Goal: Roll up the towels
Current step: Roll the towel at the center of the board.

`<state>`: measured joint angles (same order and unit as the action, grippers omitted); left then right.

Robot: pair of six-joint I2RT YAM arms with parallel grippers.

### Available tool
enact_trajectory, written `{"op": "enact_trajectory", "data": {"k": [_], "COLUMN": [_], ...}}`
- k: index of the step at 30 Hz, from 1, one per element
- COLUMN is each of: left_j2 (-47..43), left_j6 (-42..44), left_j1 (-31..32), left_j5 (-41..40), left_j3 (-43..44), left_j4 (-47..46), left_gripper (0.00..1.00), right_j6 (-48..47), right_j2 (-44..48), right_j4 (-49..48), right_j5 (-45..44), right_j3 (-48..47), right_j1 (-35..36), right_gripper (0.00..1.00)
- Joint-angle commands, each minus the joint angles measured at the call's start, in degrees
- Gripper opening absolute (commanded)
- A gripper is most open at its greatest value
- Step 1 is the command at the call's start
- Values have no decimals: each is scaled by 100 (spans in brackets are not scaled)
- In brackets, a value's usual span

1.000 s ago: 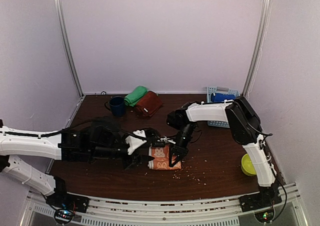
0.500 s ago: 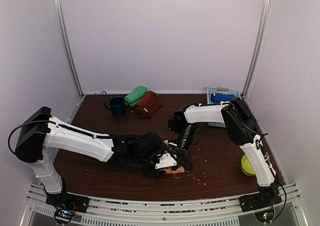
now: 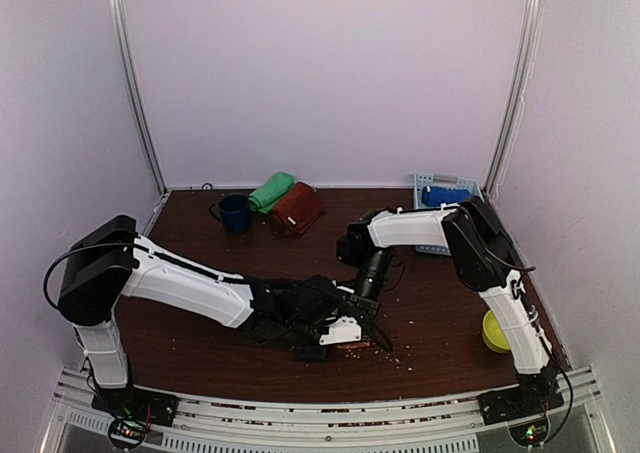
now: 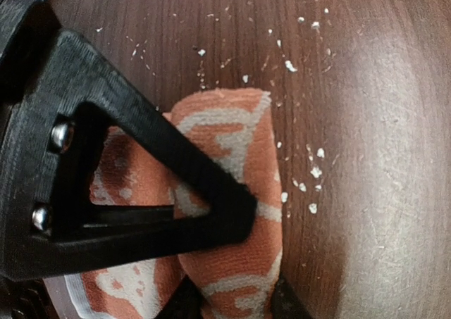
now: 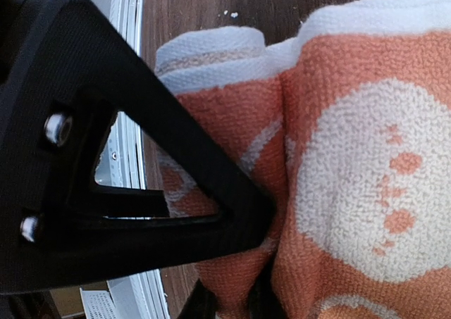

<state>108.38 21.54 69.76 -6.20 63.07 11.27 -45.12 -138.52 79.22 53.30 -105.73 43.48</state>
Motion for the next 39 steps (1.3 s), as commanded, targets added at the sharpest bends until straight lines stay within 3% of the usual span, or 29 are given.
{"op": "enact_trajectory", "data": {"k": [1, 7, 9, 15, 21, 32, 34, 36, 39], "left_j2": [125, 166, 143, -16, -149, -159, -132, -40, 96], "left_j6": [-73, -196, -259, -500, -742, -1154, -1242, -1382, -1579], "left_j1": [29, 25, 30, 29, 29, 14, -13, -129, -458], "left_j5": [158, 176, 210, 278, 496, 684, 800, 1143, 2040], "left_j3": [153, 145, 130, 109, 215, 487, 479, 528, 618], "left_j4": [-43, 130, 175, 338, 634, 1041, 1083, 1156, 1150], "left_gripper": [26, 16, 14, 12, 11, 11, 10, 10, 10], "right_j6": [-40, -200, -143, 426, 1541, 1748, 1709, 1761, 1889], "right_j2": [-160, 765, 1050, 1390, 1420, 600, 821, 1268, 2038], "right_j4": [-153, -144, -144, -332, -1754, -1690, -1561, -1569, -1680], "right_j5": [-490, -278, -299, -563, -1733, -2066, -2037, -1954, -1703], "right_j3": [-4, 122, 140, 176, 737, -74, -218, -296, -417], "right_j1": [20, -2, -29, -353, -342, -34, -141, -333, -691], "right_gripper": [12, 39, 42, 39, 29, 23, 24, 31, 37]}}
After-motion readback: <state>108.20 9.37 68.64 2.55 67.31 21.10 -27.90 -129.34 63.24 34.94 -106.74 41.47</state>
